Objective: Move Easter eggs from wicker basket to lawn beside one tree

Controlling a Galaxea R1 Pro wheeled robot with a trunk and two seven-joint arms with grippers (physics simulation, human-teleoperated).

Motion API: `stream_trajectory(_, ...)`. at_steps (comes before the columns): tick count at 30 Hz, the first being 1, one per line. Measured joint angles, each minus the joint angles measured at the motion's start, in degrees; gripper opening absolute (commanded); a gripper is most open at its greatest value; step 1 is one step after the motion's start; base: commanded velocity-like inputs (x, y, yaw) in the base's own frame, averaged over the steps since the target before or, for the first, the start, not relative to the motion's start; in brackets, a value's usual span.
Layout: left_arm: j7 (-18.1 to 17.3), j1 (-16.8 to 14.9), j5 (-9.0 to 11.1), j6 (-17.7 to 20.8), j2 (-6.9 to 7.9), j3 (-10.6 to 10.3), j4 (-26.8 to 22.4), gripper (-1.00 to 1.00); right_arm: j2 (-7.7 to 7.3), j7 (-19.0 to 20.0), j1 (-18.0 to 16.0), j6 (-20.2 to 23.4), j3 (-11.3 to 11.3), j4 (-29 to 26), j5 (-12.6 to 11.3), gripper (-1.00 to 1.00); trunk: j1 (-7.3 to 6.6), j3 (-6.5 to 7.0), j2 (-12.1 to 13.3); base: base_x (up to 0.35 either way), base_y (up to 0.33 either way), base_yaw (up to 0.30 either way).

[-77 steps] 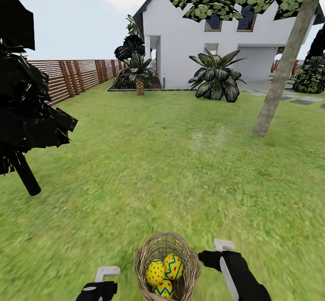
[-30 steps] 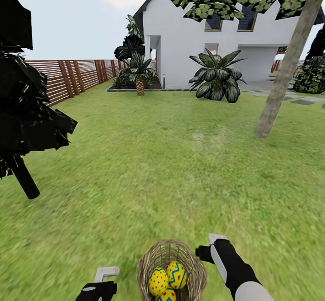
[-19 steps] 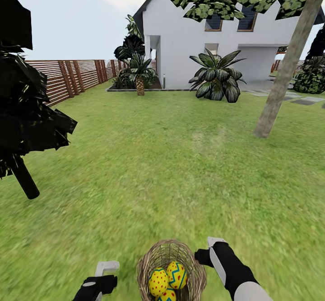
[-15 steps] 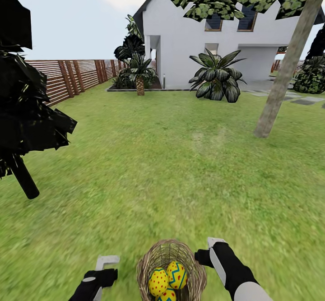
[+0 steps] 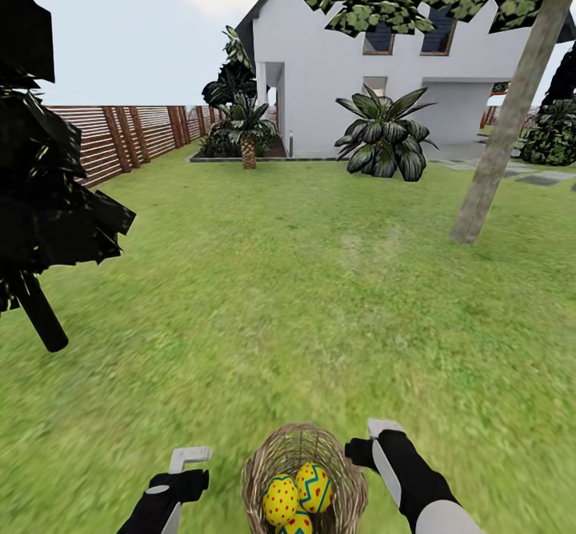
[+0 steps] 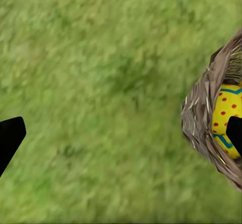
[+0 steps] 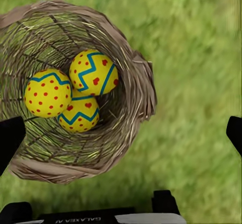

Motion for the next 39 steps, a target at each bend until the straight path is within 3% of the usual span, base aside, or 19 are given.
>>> stream_trajectory(10, 0.00, 0.02, -0.03, 0.18, 0.00, 0.00, -0.44, 1.00, -0.35, 0.16, 0.06, -2.96, -0.24, 0.09, -0.03, 1.00, 2.20, -1.80, -4.01, 0.000, 0.000, 0.000)
stream_trajectory(39, 0.00, 0.03, -0.04, 0.28, 0.00, -0.06, -0.47, 1.00, -0.32, 0.18, 0.11, -3.02, 0.09, 1.74, 0.04, 1.00, 8.57, -7.01, -15.65, 0.000, 0.000, 0.000)
